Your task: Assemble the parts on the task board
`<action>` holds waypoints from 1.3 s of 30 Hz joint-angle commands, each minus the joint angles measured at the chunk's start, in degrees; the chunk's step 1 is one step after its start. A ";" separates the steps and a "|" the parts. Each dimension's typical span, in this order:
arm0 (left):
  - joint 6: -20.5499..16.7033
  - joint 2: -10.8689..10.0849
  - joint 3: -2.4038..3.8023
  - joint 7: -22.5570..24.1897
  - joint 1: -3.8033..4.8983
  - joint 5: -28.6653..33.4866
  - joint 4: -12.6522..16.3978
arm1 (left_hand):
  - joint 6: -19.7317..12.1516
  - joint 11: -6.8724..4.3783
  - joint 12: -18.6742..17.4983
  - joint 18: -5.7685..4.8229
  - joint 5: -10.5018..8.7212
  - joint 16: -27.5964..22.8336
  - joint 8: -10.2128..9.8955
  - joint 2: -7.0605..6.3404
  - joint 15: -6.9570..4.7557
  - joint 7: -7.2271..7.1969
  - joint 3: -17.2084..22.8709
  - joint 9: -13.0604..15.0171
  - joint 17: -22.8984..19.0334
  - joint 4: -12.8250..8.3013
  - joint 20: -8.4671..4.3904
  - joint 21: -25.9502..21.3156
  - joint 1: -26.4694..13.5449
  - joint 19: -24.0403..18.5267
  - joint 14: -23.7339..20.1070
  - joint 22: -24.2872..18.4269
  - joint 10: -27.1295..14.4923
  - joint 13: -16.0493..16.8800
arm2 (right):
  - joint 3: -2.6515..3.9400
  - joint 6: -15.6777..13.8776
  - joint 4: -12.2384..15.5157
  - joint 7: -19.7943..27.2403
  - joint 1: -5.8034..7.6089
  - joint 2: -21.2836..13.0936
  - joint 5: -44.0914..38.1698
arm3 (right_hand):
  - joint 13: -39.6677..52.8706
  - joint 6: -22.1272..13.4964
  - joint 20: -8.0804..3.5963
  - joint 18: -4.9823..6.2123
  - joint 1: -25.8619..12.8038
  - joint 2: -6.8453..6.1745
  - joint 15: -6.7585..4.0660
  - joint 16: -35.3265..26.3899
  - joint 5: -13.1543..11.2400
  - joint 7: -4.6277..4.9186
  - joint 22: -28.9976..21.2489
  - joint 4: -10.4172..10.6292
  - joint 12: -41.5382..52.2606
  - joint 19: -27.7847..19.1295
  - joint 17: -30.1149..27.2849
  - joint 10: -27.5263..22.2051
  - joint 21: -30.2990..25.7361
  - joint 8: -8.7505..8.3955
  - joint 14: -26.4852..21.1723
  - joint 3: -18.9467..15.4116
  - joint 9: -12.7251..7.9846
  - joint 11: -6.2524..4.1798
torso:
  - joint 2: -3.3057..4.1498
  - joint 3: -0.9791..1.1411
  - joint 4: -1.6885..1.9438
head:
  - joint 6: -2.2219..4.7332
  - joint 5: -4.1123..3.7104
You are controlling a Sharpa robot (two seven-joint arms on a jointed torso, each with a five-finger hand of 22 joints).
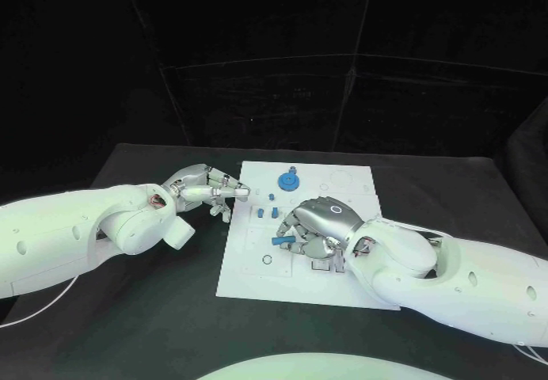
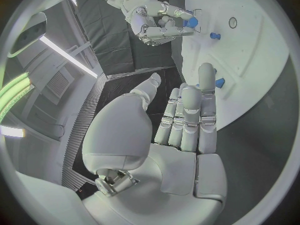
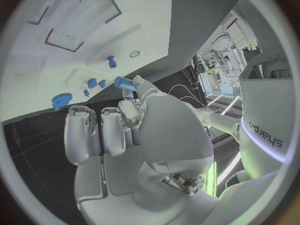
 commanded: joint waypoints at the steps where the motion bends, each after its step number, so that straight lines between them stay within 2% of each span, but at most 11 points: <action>1: 0.48 -0.09 0.01 -0.92 0.05 -1.87 0.29 | 0.13 0.04 0.23 0.82 -0.07 -0.25 0.18 0.34 -0.12 -0.06 -0.40 0.00 -0.10 -0.05 -0.01 -0.22 0.00 0.34 0.31 -0.05 -0.21 0.06 | 0.04 1.56 0.06 -1.04 0.10 0.32 0.00 | -0.04 0.46 0.06 -0.92 -0.27 -0.32 -0.44 0.24 0.20 0.06 6.75 0.14 -0.23 0.48 0.10 -0.06 0.36 0.20 2.73 0.07 0.06 -0.38 | 0.03 -0.03 0.02 | -0.07 0.09; 8: 0.27 -0.23 -0.02 -1.34 0.04 -1.98 0.78 | 0.12 0.03 0.26 0.82 -0.07 -0.26 0.18 0.43 -0.13 -0.06 -0.64 0.00 -0.10 -0.05 -0.02 -0.29 0.19 0.39 0.32 -0.13 -0.25 0.07 | 0.04 1.02 0.04 -2.10 0.10 0.51 -0.88 | -0.04 0.47 0.06 -0.92 -0.18 -0.41 -0.45 0.25 0.23 0.05 6.77 0.06 -0.26 0.48 0.12 -0.06 0.37 0.22 2.73 0.12 0.06 -0.39 | 0.02 -0.03 0.03 | -0.06 0.16; 16: -0.06 -0.37 -0.31 -4.41 0.01 -4.66 1.86 | 0.26 -0.06 1.04 0.82 -0.08 0.16 0.49 0.00 -0.20 -0.12 -3.75 0.08 0.37 0.70 -0.07 -0.71 0.00 0.97 0.75 -0.69 -0.06 0.36 | 0.04 0.44 0.02 -2.71 0.10 0.88 -1.42 | -0.05 0.47 0.06 -0.92 -0.17 -0.42 -0.45 0.24 0.23 0.05 6.76 0.05 -0.28 0.48 0.10 -0.07 0.36 0.23 2.73 0.14 0.06 -0.39 | 0.00 0.03 0.04 | 0.06 0.21; 19: 0.78 -0.31 -0.43 -6.90 -0.05 -7.51 2.60 | 0.46 -0.30 1.95 0.85 -0.11 0.38 1.02 -0.12 -0.37 -0.36 -6.15 0.15 0.56 1.95 -0.24 -0.90 -1.06 1.35 0.99 -0.98 0.23 0.77 | 0.05 -0.07 0.10 -2.89 0.10 0.98 -1.61 | -0.05 0.47 0.06 -0.92 -0.17 -0.42 -0.45 0.24 0.23 0.05 6.76 0.05 -0.28 0.48 0.10 -0.07 0.36 0.23 2.73 0.14 0.06 -0.39 | 0.01 0.03 0.04 | 0.03 0.19; 24: 2.30 -0.10 -0.54 -11.65 -0.22 -13.07 4.00 | 0.16 -0.43 3.27 0.80 -0.13 0.49 1.76 0.15 -0.50 -0.48 -11.64 0.14 0.52 5.31 -0.43 -1.34 -3.00 1.94 1.24 -1.57 -0.30 1.47 | 0.05 -1.80 0.51 -3.04 0.10 0.93 -1.89 | -0.05 0.49 0.05 -0.92 -0.16 -0.46 -0.45 0.24 0.22 0.06 6.76 0.03 -0.29 0.47 0.10 -0.06 0.36 0.24 2.72 0.16 0.05 -0.39 | 0.00 -0.01 -0.02 | -0.04 0.16; 28: 2.33 0.16 -0.58 -13.47 -0.34 -14.85 4.70 | -0.17 -0.41 3.81 0.78 -0.16 0.42 2.06 0.56 -0.49 -0.43 -13.99 0.11 0.33 6.54 -0.43 -1.62 -2.23 2.13 1.23 -1.88 -0.82 1.75 | 0.06 -2.55 0.83 -3.10 0.10 0.79 -2.00 | -0.05 0.49 0.05 -0.92 -0.16 -0.46 -0.45 0.24 0.22 0.06 6.76 0.03 -0.29 0.47 0.10 -0.06 0.36 0.24 2.72 0.16 0.05 -0.39 | 0.00 -0.01 0.00 | -0.04 0.16; 30: 2.31 0.31 -0.59 -13.94 -0.40 -15.32 4.94 | -0.59 -0.31 4.76 0.78 -0.13 0.38 2.64 1.53 -0.43 -0.41 -17.12 0.11 0.13 8.21 -0.42 -2.02 -0.20 2.46 1.26 -2.37 -1.58 2.22 | 0.06 -2.73 0.91 -3.13 0.10 0.78 -2.07 | -0.05 0.49 0.05 -0.92 -0.16 -0.46 -0.45 0.24 0.22 0.06 6.76 0.03 -0.29 0.47 0.10 -0.06 0.36 0.24 2.72 0.16 0.05 -0.39 | 0.01 -0.01 -0.01 | -0.09 0.16; 39: 1.91 1.09 -0.65 -14.49 -0.55 -15.94 5.57 | -0.42 -0.45 5.35 0.79 -0.14 0.56 3.11 1.97 -0.56 -0.54 -17.97 0.17 0.28 8.59 -0.46 -2.08 0.87 2.70 1.46 -2.51 -1.54 2.48 | 0.07 -3.30 1.29 -3.13 0.10 0.78 -2.22 | -0.11 0.50 0.05 -0.91 -0.18 -0.52 -0.45 0.26 0.18 0.07 6.74 0.03 -0.36 0.45 0.15 -0.08 0.34 0.25 2.73 0.16 0.05 -0.39 | 0.02 -0.01 0.00 | -0.18 0.26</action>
